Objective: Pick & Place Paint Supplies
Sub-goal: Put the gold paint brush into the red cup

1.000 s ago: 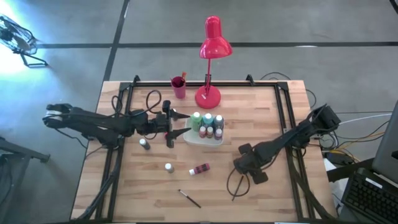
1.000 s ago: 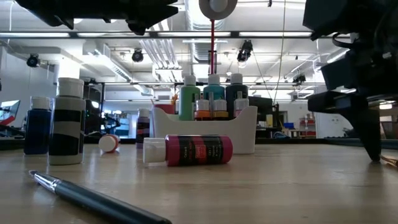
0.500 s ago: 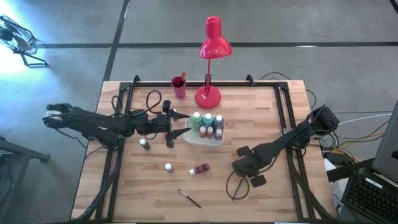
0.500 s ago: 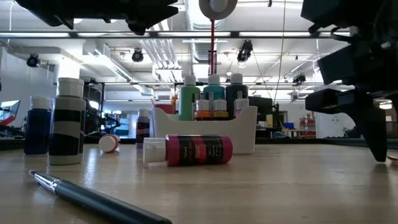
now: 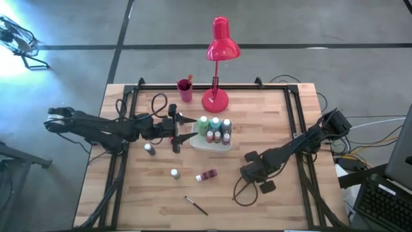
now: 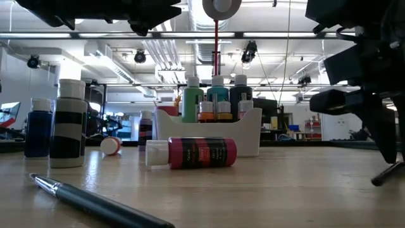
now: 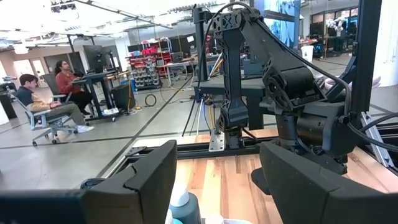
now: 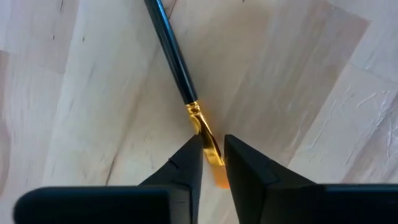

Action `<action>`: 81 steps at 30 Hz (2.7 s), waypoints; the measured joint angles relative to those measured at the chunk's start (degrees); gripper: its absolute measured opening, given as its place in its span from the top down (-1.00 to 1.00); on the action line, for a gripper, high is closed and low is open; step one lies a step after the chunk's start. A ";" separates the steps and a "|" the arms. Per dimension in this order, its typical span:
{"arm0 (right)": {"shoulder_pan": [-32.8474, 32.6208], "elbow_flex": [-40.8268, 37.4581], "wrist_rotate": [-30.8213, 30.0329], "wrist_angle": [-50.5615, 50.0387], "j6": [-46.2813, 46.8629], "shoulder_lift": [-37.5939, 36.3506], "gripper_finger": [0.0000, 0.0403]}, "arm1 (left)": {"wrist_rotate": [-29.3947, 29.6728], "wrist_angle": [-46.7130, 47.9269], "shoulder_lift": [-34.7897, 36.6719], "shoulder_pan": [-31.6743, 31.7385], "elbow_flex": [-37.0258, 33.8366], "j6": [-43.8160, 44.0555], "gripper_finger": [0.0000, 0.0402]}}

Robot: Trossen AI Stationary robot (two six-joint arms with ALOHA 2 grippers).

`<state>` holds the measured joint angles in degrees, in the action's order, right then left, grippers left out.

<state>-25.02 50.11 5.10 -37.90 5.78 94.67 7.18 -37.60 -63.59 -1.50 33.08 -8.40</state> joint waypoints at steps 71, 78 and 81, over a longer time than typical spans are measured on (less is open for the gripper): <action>-8.85 26.97 -83.36 -14.04 -54.91 -2.95 0.96 | -39.79 8.14 -17.70 12.15 20.47 47.94 -0.07; -8.94 26.80 -83.64 -13.06 -55.55 -2.95 0.96 | -46.33 10.86 -25.55 12.52 28.94 49.00 -0.07; -8.96 26.75 -84.03 -12.64 -55.74 -2.95 0.96 | -46.82 10.84 -28.19 12.55 31.10 49.09 -0.07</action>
<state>-33.98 76.86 -78.93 -50.54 -49.95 91.72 -39.64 -26.76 -91.78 11.05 64.18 40.69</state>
